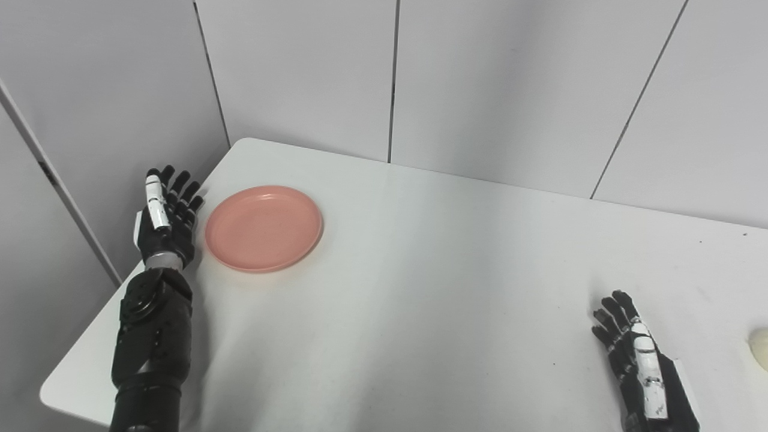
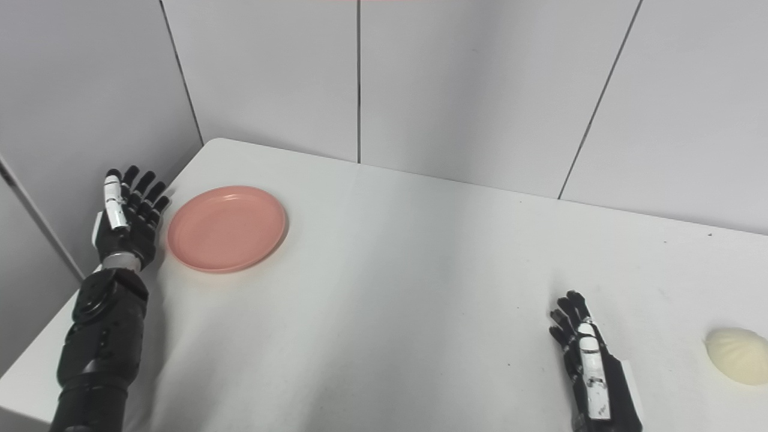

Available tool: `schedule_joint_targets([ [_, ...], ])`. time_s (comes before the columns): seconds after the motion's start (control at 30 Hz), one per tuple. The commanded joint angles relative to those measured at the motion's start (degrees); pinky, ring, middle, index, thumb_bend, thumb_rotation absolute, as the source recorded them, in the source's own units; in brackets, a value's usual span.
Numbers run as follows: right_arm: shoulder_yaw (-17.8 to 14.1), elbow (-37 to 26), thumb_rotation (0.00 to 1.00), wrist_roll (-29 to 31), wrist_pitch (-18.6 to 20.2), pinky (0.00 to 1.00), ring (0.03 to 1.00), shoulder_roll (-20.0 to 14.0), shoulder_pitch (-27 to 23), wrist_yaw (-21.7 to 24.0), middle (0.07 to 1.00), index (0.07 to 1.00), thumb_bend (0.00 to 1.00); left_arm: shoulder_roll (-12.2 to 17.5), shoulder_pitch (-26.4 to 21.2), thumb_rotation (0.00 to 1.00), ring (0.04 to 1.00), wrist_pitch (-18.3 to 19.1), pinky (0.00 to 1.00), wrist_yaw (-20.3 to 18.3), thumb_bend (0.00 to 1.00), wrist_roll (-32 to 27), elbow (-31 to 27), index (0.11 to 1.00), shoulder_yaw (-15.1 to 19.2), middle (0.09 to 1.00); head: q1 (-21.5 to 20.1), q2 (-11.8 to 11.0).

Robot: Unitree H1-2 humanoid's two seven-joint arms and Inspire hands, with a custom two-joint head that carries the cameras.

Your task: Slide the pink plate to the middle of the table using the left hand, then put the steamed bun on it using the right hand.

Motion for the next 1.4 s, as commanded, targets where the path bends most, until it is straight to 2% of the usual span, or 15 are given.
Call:
schedule_joint_targets([
  [0.0, -0.7, 0.0, 1.00, -0.5, 1.4, 0.93, 0.921, -0.5, 0.2, -1.1, 0.931, 0.930, 0.21, 0.3, -1.0, 1.00, 0.884, 0.8, 0.90, -0.8, 0.38, -0.4, 1.8, 0.887, -0.9, 0.893, -0.1, 0.1],
  [0.53, -0.5, -0.7, 1.00, -0.7, 1.8, 0.93, 0.919, -0.3, 0.5, -1.1, 0.927, 0.926, 0.24, -1.2, -2.0, 1.00, 0.868, 2.3, 0.87, -1.7, 0.37, 1.8, 5.0, 0.872, -6.7, 0.877, -0.7, 0.3],
  [0.77, -0.2, -1.2, 1.00, -0.5, 2.0, 0.94, 0.922, 0.1, 0.7, -1.3, 0.927, 0.924, 0.26, -1.4, -1.8, 1.00, 0.864, 2.6, 0.86, -2.2, 0.38, 3.6, 5.1, 0.866, -9.6, 0.877, -2.3, 0.4],
  [1.03, 0.4, -1.1, 1.00, -2.1, 1.0, 0.93, 0.920, 0.2, 0.8, -1.5, 0.929, 0.927, 0.26, -2.2, -1.9, 0.97, 0.868, 3.7, 0.87, -3.2, 0.38, 4.8, 4.6, 0.858, -12.4, 0.875, -3.8, 0.5],
  [1.17, 0.4, -1.1, 1.00, -2.2, 1.2, 0.94, 0.922, 0.5, 0.7, -1.5, 0.933, 0.929, 0.26, -2.4, -2.0, 1.00, 0.866, 3.5, 0.87, -3.8, 0.38, 6.7, 4.4, 0.859, -14.7, 0.871, -4.7, 0.5],
  [1.37, 0.7, -1.2, 1.00, -2.6, 0.9, 0.93, 0.924, 0.7, 0.9, -1.5, 0.933, 0.928, 0.25, -3.4, -1.9, 1.00, 0.867, 4.2, 0.85, -4.5, 0.37, 7.5, 2.7, 0.863, -16.3, 0.871, -5.8, 0.6],
])
